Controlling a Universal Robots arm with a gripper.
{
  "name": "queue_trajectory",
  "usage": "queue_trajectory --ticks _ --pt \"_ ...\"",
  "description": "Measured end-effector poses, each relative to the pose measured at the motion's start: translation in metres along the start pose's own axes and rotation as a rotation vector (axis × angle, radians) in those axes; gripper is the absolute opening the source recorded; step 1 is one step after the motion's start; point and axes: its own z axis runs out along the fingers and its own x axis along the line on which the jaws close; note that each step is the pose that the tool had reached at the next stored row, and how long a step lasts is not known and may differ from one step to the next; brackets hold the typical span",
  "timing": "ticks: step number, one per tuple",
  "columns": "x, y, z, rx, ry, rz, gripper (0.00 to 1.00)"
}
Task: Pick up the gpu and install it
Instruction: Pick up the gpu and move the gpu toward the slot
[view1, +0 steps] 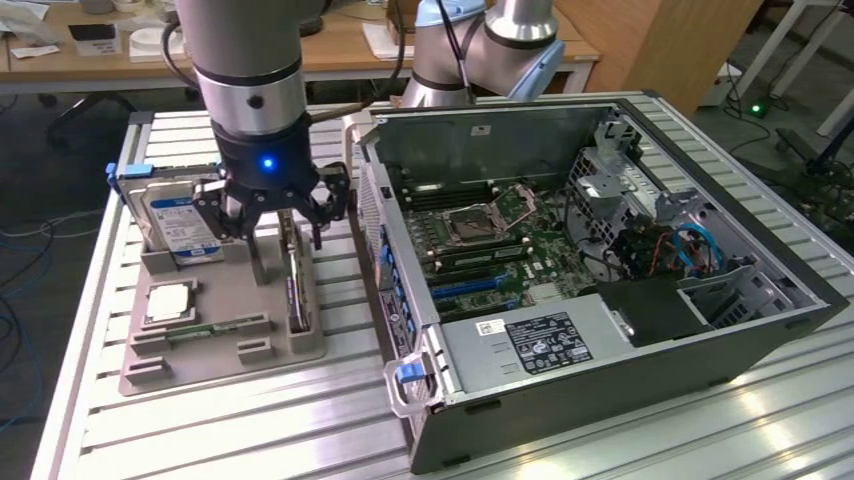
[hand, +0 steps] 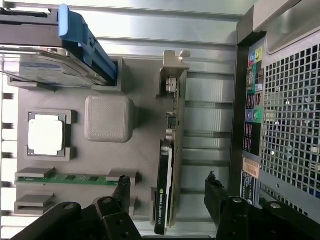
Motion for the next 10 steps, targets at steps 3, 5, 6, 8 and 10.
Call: queue_trajectory --ticks 3,5,6,8,10 --pt "0.0001 -0.0002 0.0037 0.0001 0.0000 0.000 0.71" --pt "0.0000 -0.0002 0.0052 0.0005 0.0000 0.000 0.71" --pt "0.0000 -0.0003 0.0056 0.0008 0.0001 0.000 0.71" --pt "0.0000 -0.0003 0.0065 0.0007 -0.0001 0.000 0.71" --pt "0.0001 -0.0003 0.0076 0.0007 -0.0002 0.000 0.71"
